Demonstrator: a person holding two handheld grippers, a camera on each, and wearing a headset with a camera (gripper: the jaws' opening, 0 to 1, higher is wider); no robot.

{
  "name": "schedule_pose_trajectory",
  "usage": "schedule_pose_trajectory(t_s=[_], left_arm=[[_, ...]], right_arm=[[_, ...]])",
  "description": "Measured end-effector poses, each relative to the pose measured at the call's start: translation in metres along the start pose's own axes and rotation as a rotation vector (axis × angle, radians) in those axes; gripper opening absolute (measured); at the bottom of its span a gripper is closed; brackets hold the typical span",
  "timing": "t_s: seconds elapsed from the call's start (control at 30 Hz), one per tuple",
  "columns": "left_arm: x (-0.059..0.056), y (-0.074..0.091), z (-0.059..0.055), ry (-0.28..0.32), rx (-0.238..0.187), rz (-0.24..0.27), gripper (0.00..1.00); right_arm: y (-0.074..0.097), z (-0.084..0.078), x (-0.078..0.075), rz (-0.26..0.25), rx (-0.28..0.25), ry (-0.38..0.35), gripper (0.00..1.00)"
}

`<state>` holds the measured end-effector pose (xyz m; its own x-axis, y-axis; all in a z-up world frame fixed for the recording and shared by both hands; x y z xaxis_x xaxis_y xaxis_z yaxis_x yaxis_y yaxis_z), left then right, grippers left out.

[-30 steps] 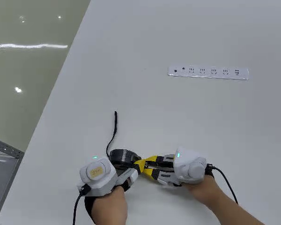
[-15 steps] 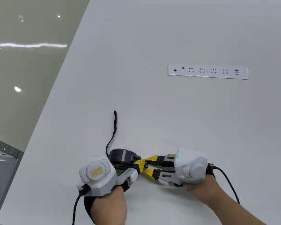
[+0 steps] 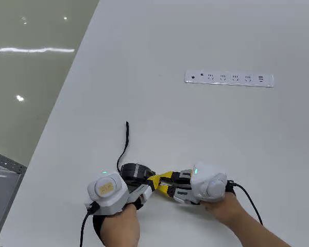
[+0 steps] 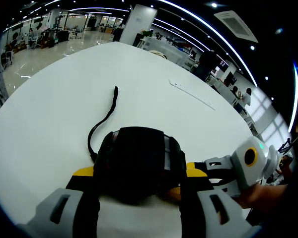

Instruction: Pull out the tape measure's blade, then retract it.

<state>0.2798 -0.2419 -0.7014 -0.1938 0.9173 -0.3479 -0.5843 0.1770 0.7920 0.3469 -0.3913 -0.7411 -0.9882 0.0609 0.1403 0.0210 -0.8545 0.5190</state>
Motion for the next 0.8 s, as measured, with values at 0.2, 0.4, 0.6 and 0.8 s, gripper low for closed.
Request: schedule_pose_trajectory(t_s=[0.2, 0.4, 0.6, 0.8], left_arm=[[-0.0003, 0.0, -0.0005, 0.003, -0.005, -0.001, 0.63], [-0.0003, 0.0001, -0.0004, -0.001, -0.005, -0.002, 0.63], [-0.0002, -0.0002, -0.0012, -0.017, -0.01, 0.0, 0.64], [0.0005, -0.0002, -0.0006, -0.038, -0.003, -0.003, 0.65]], right_arm=[[-0.0001, -0.0003, -0.0018, 0.01, 0.002, -0.002, 0.12], [0.0005, 0.0004, -0.0012, 0.01, 0.002, -0.005, 0.13], [0.0006, 0.0003, -0.0006, 0.004, 0.006, -0.021, 0.14], [0.0003, 0.0001, 0.0, -0.004, 0.011, -0.02, 0.15]])
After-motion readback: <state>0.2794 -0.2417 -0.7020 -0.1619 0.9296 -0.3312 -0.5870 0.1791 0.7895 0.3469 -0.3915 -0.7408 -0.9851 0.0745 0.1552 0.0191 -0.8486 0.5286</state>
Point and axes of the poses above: the centre of the closed fingertips' face, and the gripper's own axes: y roughly backward along the fingers, x roughly to its left, z roughly out of its top, the point moved 10 cm from there along y, roughly backward along the fingers, and after that the axes turned 10 degrees about x, right-handed, at the moved point
